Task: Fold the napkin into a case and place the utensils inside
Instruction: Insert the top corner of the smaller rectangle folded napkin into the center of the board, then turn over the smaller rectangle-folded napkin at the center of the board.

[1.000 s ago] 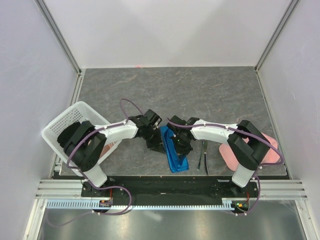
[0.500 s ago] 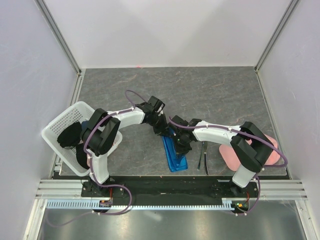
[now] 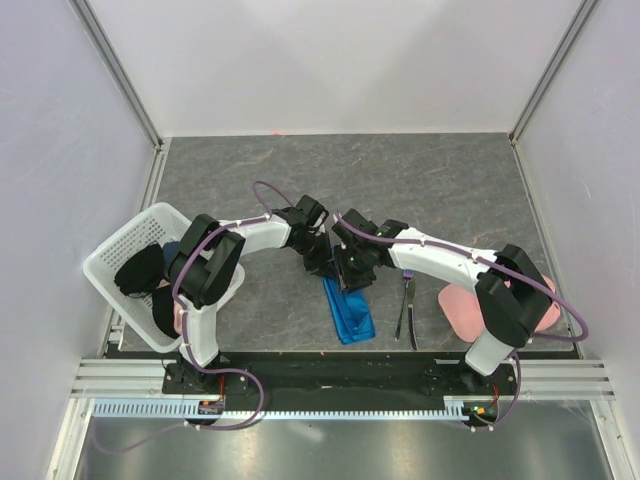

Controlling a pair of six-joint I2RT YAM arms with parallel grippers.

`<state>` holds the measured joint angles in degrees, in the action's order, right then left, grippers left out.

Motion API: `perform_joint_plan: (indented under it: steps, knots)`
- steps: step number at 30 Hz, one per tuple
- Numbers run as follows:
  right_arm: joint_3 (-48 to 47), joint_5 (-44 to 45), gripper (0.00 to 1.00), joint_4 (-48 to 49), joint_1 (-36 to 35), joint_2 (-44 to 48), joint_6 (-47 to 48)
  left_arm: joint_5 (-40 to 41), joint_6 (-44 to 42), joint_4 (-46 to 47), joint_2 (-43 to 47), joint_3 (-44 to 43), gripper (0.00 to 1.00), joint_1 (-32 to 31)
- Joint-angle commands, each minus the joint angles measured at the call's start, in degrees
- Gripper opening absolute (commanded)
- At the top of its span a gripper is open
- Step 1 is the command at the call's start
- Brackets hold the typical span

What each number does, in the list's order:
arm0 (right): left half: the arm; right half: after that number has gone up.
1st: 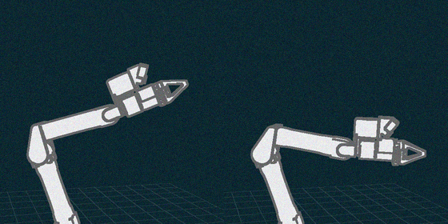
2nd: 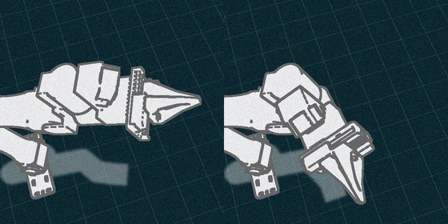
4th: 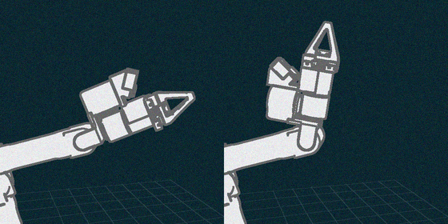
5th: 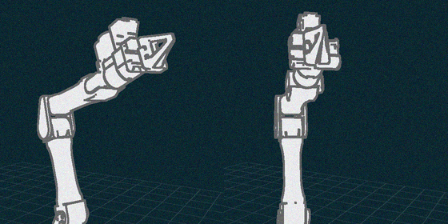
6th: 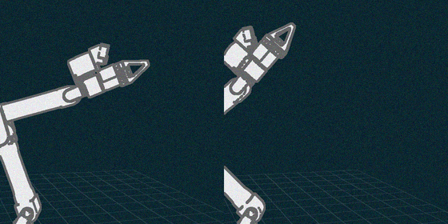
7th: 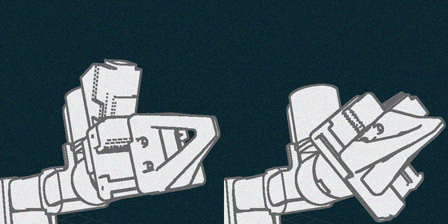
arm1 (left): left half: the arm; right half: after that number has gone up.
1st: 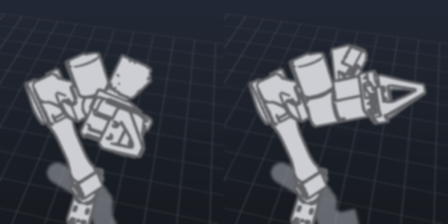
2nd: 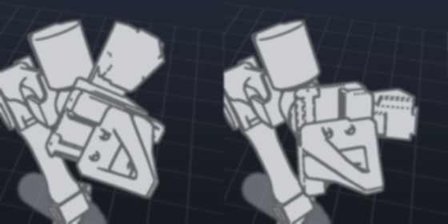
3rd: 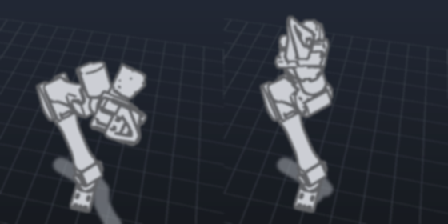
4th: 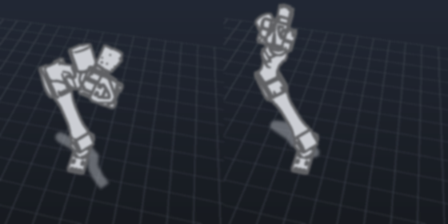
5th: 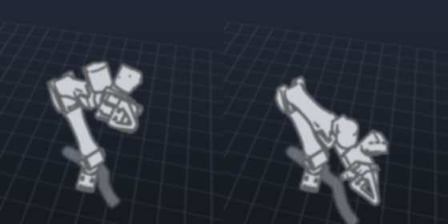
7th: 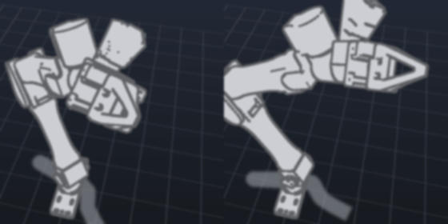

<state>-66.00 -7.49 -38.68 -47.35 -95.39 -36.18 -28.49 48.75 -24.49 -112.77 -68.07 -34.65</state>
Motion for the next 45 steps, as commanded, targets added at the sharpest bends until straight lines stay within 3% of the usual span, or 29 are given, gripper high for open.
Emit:
perform_joint_plan:
  steps: [1, 8, 11, 17, 22, 25, 45]
  knots:
    - [-2.8, -1.2, 0.37, 1.8, 2.9, -1.3, -0.3, 3.4, -4.4, -3.2, 1.1, -0.3, 0.05, 0.9]
    - [2.0, -6.9, 0.04, 13.5, 4.6, -7.7, -1.7, 2.3, -4.5, -4.0, 2.6, -2.1, 0.05, 2.2]
    - [4.0, -7.4, 0.0, 16.4, 4.7, -9.8, -2.5, 1.8, -4.8, -5.9, 3.9, -4.7, 0.07, 2.7]
    - [3.3, -7.5, 0.0, 15.2, 5.9, -8.9, -2.0, 10.0, -8.8, -11.4, 9.1, -9.7, 0.28, 3.8]
    - [0.1, -10.2, 0.02, 13.7, 7.3, -8.7, -2.3, 17.2, -14.6, -16.4, 7.6, -13.2, 0.29, 4.0]
    - [-2.2, -11.1, 0.15, 13.7, 8.2, -9.5, -2.5, 19.0, -15.8, -17.0, 6.8, -13.6, 0.29, 3.9]
    - [-9.9, -17.2, 0.23, 18.7, 11.4, -18.7, -5.8, 23.1, -19.7, -20.1, 2.4, -15.5, 0.3, 0.9]
